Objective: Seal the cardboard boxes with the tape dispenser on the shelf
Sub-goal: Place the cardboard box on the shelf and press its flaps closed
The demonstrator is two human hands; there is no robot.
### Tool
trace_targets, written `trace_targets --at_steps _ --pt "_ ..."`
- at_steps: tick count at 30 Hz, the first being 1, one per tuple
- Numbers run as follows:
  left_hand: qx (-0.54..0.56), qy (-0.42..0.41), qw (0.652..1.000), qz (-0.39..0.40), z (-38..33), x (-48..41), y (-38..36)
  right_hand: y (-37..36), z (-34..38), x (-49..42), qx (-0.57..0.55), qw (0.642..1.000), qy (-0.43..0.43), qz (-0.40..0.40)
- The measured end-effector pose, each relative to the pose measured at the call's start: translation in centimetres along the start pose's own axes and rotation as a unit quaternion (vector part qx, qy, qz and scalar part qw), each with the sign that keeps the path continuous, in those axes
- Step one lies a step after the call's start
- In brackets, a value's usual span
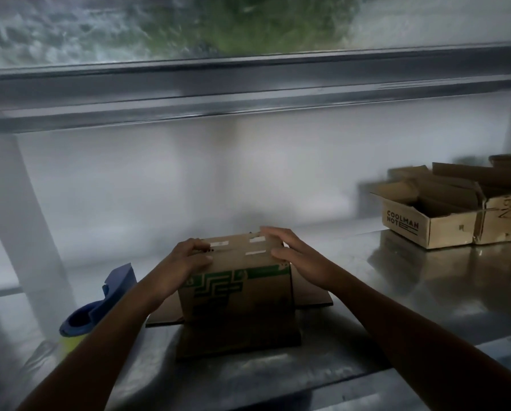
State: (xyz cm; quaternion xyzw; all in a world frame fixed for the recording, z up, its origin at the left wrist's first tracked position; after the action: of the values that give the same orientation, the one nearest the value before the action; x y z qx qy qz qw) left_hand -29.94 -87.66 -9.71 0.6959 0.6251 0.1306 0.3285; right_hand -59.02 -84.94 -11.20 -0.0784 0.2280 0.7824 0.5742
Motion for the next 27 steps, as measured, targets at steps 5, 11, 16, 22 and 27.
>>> trace_targets --at_steps 5,11,16,22,27 --pt "-0.103 -0.017 0.994 -0.016 -0.3 0.8 -0.3 -0.6 1.0 -0.6 0.104 0.994 -0.003 -0.012" --pt "-0.223 -0.026 0.973 -0.043 -0.5 1.1 -0.6 -2.3 2.9 -1.2 0.361 0.932 0.012 0.028" --pt "-0.242 -0.029 0.969 -0.036 -0.9 1.5 -0.4 -3.6 2.5 -1.8 0.403 0.915 0.010 0.009" --pt "-0.221 0.018 0.952 -0.212 -1.8 4.4 1.0 -3.5 1.6 -2.2 0.399 0.917 0.025 -0.005" --pt "-0.477 0.183 0.837 -0.195 1.0 8.3 2.7 -3.8 1.7 -1.8 0.380 0.925 0.023 0.005"
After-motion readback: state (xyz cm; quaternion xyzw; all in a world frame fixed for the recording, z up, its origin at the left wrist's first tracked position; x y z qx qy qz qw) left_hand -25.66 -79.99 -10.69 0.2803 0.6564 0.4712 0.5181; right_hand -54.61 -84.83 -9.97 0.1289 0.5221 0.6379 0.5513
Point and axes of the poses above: each hand's wrist, its own x-axis away from the middle knuckle, its own y-axis out of the back of the hand, z = x × y, the point moved 1 cm from there along -x, towards the middle knuckle, and after that the axes turned 10 degrees about -x, right-handed, at the moved point
